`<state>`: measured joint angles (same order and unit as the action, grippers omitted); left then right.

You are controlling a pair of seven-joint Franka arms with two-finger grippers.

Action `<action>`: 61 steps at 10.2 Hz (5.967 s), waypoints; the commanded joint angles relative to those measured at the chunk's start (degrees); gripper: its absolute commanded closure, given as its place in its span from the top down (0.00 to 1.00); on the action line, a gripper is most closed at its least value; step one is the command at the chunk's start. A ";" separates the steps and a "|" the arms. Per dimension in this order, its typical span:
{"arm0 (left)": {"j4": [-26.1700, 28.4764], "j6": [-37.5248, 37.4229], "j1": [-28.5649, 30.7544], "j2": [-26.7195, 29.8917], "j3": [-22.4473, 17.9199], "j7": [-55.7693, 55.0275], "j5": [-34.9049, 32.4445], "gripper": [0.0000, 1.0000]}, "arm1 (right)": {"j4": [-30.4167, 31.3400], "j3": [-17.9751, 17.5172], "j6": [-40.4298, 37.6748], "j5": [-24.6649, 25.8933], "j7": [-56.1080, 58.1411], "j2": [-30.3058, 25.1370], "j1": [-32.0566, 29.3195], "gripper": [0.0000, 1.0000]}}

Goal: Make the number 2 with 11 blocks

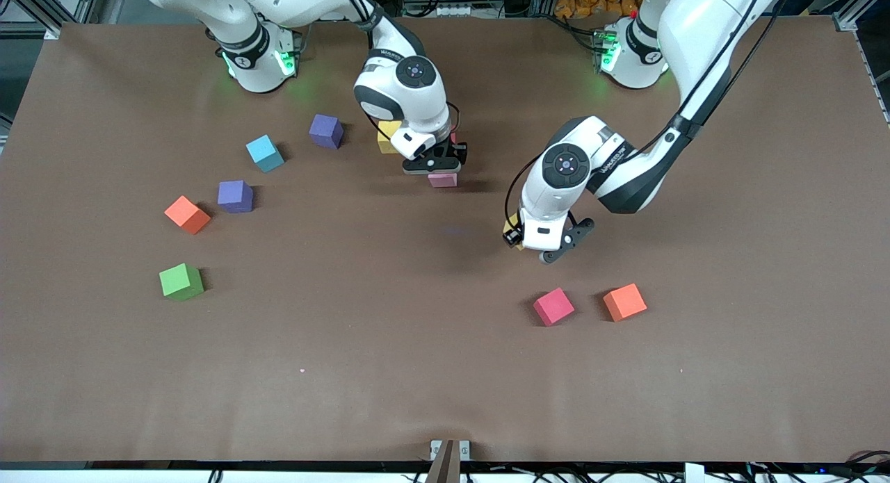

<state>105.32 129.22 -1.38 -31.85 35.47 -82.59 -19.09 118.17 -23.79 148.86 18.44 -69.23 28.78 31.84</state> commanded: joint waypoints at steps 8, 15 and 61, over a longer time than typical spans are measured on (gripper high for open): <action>-0.82 -0.98 0.33 -0.94 0.83 6.01 -0.42 0.03 | -0.83 0.85 -4.72 0.11 -3.63 -0.66 3.76 0.31; -2.75 -0.98 -0.55 -2.52 0.83 6.82 -0.07 0.03 | -0.92 0.77 -4.28 3.27 -6.70 0.66 3.32 0.94; -11.98 -3.79 -20.53 -3.94 -8.75 11.84 -1.74 1.00 | -5.58 12.45 -3.75 -5.69 96.47 2.33 -52.05 1.00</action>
<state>92.04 126.41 -25.06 -38.51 26.50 -69.13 -19.96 112.77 -11.53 144.96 12.44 25.32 30.75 -19.75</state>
